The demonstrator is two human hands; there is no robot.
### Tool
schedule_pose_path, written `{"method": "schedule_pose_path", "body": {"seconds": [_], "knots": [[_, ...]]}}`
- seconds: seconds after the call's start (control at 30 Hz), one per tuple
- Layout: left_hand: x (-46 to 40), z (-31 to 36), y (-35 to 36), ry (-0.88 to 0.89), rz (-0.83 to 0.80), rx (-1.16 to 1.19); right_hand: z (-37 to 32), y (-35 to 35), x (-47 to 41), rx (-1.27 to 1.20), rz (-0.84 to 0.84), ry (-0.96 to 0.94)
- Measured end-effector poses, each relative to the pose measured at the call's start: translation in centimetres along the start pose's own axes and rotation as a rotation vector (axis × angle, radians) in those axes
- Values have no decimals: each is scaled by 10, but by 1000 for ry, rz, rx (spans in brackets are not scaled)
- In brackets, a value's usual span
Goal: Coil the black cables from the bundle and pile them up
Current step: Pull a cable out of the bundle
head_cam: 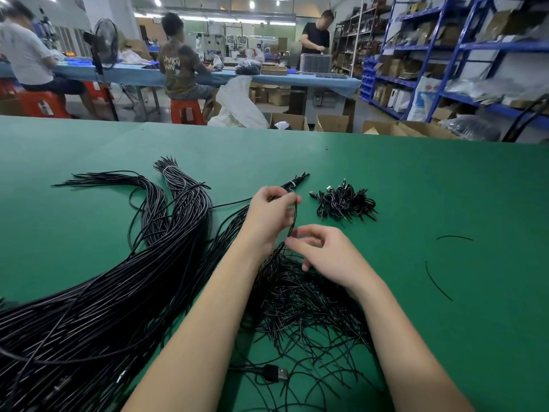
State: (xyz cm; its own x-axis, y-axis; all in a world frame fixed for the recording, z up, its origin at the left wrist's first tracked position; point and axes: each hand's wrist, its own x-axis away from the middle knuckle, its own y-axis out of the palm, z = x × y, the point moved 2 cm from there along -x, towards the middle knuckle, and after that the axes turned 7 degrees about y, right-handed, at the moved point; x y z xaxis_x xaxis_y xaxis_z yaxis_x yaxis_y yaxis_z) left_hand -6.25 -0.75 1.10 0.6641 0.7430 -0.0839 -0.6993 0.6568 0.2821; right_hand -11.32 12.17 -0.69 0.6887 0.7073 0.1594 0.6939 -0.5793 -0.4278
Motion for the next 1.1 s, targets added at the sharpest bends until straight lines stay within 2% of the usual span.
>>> {"method": "schedule_pose_path", "body": {"seconds": [0.07,0.17,0.23,0.37,0.43,0.5,0.63,0.77,0.87,1.1], "knots": [[0,3,1,-86,-8,267,-2,3,3,-72,-43,-13],[-4,2,-3,-110,6,350,-10,3,7,-253,-74,-60],[-7,-3,-11,-61,20,101,-17,0,8,-373,-35,-71],[-15,-17,-34,166,83,-789,-24,-11,11,-499,20,-58],[-21,-24,-39,247,32,-1044,-25,-14,12,-503,43,-46],[-30,-33,-38,248,-49,-1214,-26,-17,12,-485,81,-53],[-55,-46,-26,222,-228,-1423,-30,-22,16,-466,123,-81],[-76,-59,-28,121,-333,-1557,-31,-31,20,-398,68,-65],[-83,-68,-31,47,-310,-1613,-30,-39,22,-339,7,-56],[-85,-72,-29,25,-283,-1634,-39,-51,33,-335,-71,-157]]}}
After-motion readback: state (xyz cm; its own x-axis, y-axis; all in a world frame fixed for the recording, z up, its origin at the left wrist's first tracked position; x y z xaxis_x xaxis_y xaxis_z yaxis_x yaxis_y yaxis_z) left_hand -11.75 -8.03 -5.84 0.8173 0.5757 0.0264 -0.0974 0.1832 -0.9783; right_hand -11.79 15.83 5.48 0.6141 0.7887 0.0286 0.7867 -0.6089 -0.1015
